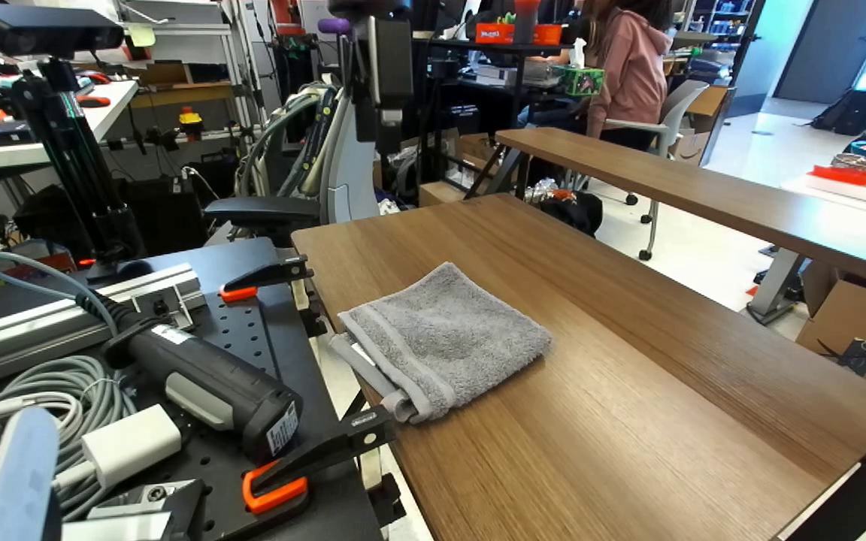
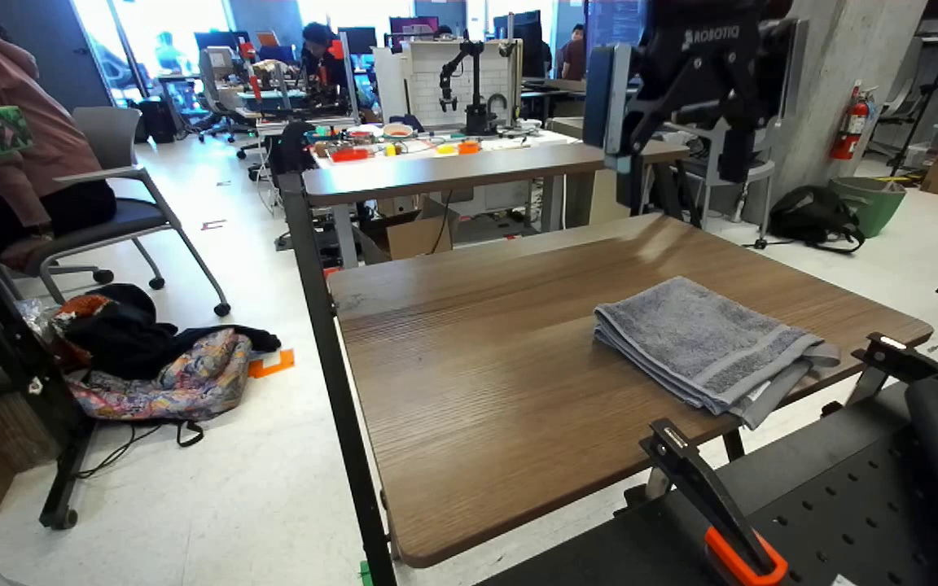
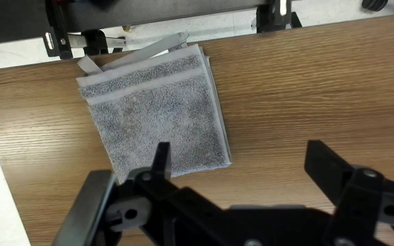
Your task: Slide the towel on the table
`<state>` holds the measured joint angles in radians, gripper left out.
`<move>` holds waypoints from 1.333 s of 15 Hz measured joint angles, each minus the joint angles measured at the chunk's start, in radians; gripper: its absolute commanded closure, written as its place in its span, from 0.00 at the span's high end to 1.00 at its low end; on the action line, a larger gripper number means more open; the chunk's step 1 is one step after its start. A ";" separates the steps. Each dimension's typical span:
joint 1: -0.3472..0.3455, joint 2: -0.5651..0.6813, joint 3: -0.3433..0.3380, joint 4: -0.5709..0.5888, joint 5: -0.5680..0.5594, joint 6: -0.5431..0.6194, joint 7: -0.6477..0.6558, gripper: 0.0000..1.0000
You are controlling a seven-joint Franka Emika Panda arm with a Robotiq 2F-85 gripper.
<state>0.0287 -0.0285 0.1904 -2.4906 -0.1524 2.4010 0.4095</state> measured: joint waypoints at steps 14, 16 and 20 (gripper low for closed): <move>0.014 0.291 -0.238 -0.010 -0.001 0.401 0.071 1.00; 0.021 0.315 -0.271 -0.021 -0.001 0.430 0.072 1.00; 0.034 0.371 -0.308 -0.032 0.029 0.479 0.074 1.00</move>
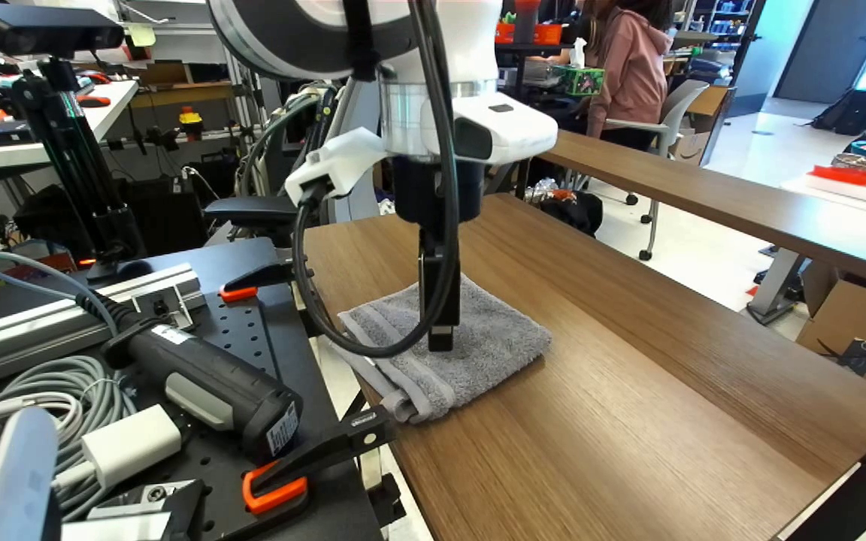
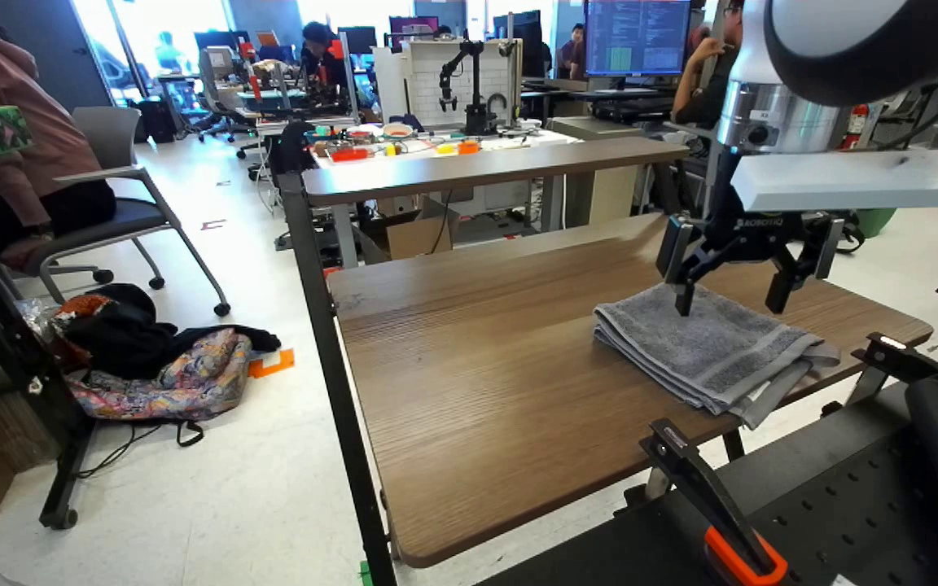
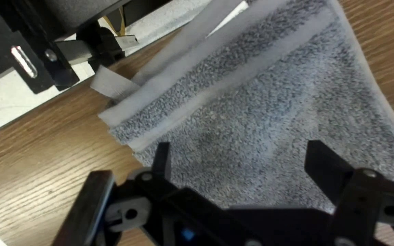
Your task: Slide the towel on the table
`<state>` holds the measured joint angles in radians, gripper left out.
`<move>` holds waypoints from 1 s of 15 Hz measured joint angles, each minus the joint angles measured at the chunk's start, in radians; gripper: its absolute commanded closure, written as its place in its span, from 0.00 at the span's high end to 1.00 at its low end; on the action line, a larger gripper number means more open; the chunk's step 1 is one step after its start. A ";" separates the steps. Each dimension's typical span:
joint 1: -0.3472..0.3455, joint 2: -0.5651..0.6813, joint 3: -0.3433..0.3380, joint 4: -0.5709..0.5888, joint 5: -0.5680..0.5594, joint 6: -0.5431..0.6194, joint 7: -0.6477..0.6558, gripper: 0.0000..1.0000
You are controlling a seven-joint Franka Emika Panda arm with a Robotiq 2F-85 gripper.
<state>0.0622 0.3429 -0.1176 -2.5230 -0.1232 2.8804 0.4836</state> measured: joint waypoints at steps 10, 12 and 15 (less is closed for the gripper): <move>0.050 0.149 -0.002 0.082 0.171 0.049 0.000 1.00; 0.071 0.175 -0.003 0.136 0.183 0.046 0.008 1.00; 0.110 0.233 -0.012 0.242 0.193 0.015 0.042 1.00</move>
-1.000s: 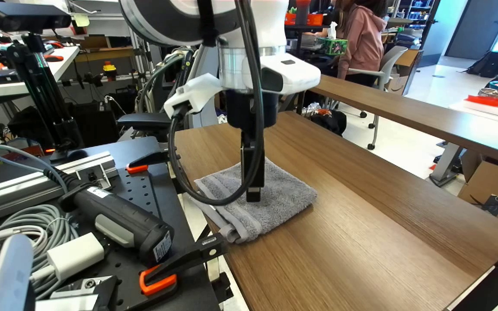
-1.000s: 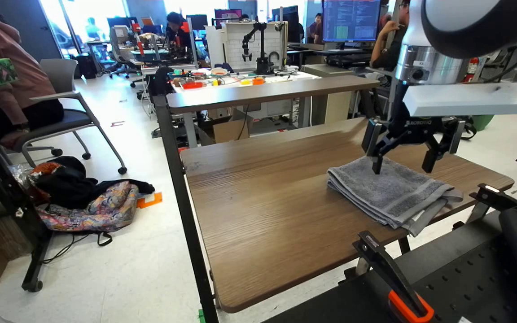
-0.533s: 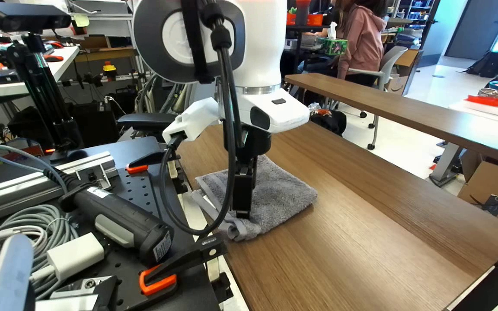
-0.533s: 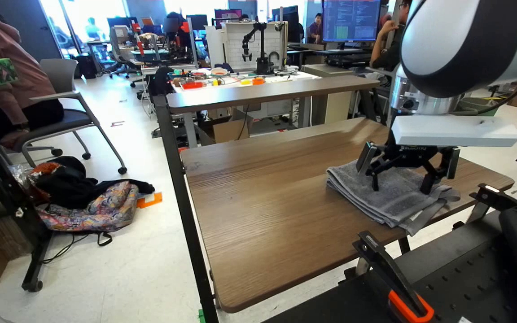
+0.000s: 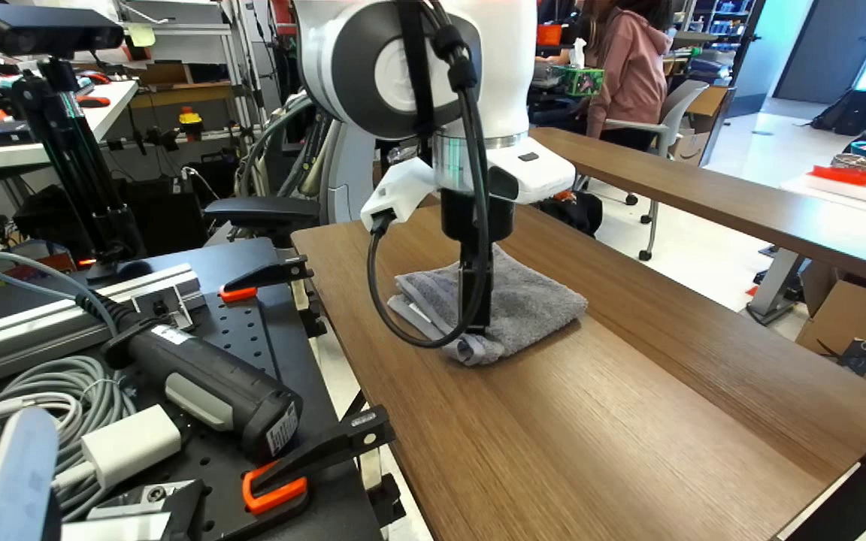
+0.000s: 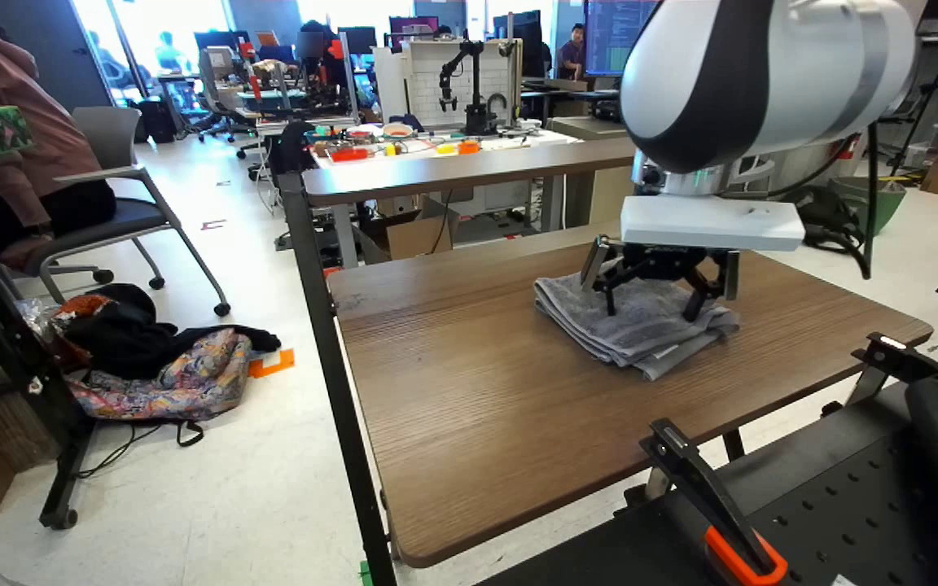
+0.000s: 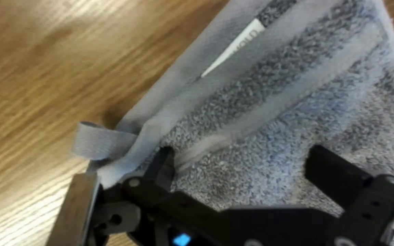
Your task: Slide the towel on the table
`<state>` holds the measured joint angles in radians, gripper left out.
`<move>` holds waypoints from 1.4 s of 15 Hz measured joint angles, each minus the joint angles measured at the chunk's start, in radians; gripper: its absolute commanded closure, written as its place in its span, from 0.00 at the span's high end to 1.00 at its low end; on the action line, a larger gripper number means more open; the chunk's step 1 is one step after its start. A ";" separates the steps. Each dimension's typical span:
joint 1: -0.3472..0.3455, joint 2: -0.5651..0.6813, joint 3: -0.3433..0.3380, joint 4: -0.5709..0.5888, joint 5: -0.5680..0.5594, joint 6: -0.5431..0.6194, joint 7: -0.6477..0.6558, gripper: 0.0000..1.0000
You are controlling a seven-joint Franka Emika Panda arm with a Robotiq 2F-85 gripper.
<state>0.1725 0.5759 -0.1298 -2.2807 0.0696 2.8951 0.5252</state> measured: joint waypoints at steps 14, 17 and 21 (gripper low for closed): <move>0.106 0.247 -0.024 0.450 0.000 -0.205 0.231 1.00; 0.125 0.252 -0.027 0.483 -0.004 -0.234 0.256 1.00; 0.161 0.203 -0.045 0.499 -0.019 -0.287 0.284 1.00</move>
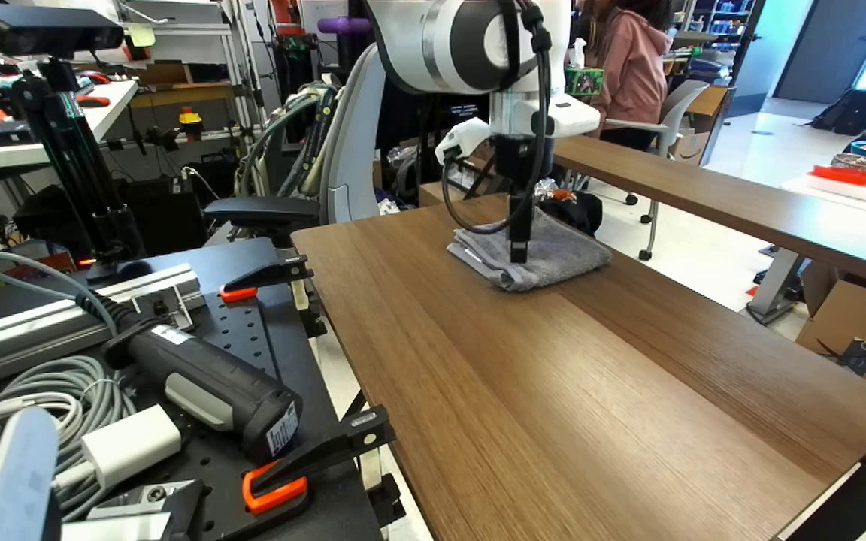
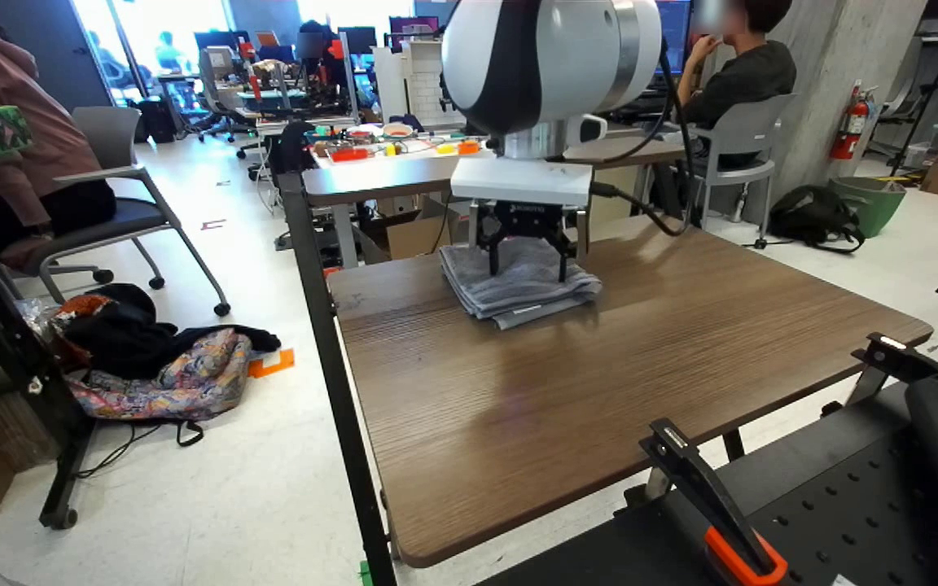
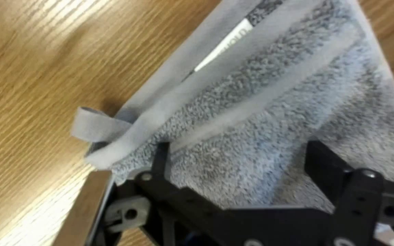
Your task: Slide the towel on the table
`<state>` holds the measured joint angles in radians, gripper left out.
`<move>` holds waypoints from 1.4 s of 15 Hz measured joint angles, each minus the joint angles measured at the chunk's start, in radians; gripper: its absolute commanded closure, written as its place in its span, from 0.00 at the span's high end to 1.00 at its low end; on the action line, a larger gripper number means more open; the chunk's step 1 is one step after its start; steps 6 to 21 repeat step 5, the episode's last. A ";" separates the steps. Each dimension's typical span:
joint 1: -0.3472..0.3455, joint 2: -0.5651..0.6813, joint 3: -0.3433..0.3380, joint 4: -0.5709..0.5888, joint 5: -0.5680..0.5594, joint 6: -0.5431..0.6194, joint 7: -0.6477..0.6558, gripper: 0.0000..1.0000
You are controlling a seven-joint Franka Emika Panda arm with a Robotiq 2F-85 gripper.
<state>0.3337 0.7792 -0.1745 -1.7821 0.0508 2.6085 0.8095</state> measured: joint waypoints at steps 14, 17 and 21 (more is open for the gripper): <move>0.034 -0.130 -0.010 -0.033 -0.083 -0.031 0.026 1.00; 0.034 -0.130 -0.010 -0.033 -0.083 -0.031 0.026 1.00; 0.034 -0.130 -0.010 -0.033 -0.083 -0.031 0.026 1.00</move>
